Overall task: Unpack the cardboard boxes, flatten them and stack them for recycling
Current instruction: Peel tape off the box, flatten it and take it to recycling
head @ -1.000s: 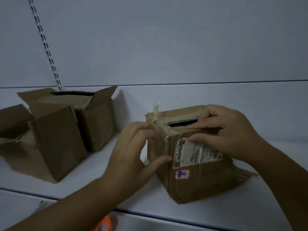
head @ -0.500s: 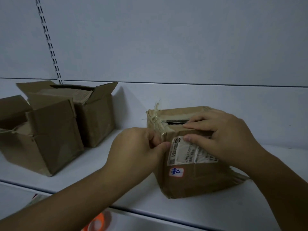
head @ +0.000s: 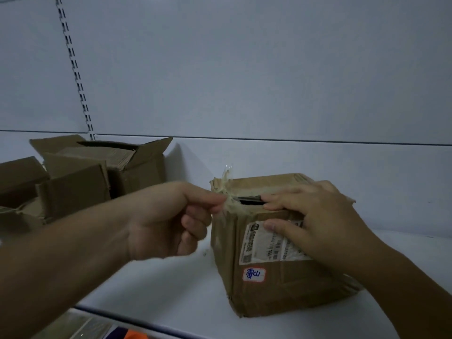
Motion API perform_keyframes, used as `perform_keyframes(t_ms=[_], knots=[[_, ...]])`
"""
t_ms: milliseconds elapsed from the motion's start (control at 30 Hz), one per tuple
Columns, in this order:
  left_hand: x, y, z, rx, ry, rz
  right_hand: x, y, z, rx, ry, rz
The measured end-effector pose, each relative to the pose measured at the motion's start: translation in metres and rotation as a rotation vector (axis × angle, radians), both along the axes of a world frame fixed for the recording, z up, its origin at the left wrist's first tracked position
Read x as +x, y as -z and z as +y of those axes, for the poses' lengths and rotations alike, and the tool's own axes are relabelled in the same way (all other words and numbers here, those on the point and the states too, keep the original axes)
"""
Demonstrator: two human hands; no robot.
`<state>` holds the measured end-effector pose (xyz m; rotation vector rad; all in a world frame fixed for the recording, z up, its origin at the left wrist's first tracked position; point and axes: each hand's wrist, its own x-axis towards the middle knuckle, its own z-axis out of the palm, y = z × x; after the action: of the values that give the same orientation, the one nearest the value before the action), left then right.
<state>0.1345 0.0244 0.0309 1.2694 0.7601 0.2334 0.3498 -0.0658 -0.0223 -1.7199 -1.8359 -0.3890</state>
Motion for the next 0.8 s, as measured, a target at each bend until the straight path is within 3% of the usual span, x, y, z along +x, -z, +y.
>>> perform_keyframes(t_ms=[100,233,300,433,533,667,800], knots=[[-0.002,-0.015,0.011,0.24,-0.035,0.06,0.002,-0.003,0.0,-0.001,-0.083,-0.004],[0.004,-0.008,0.017,0.8,-0.164,0.006,0.008,-0.008,-0.004,0.003,-0.161,-0.01],[0.004,0.007,0.014,1.061,-0.128,-0.127,0.014,-0.01,-0.008,0.03,-0.19,0.015],[-0.002,0.046,0.014,1.616,0.021,-0.054,0.022,-0.014,-0.016,0.062,-0.255,0.12],[0.009,0.063,0.02,1.644,0.006,-0.191,0.02,-0.013,-0.015,0.064,-0.301,0.214],[0.026,0.061,0.027,1.671,-0.084,-0.487,0.016,-0.008,-0.013,0.103,-0.345,0.181],[0.03,0.047,0.029,1.856,-0.069,-0.53,0.007,-0.005,-0.013,0.193,-0.381,0.22]])
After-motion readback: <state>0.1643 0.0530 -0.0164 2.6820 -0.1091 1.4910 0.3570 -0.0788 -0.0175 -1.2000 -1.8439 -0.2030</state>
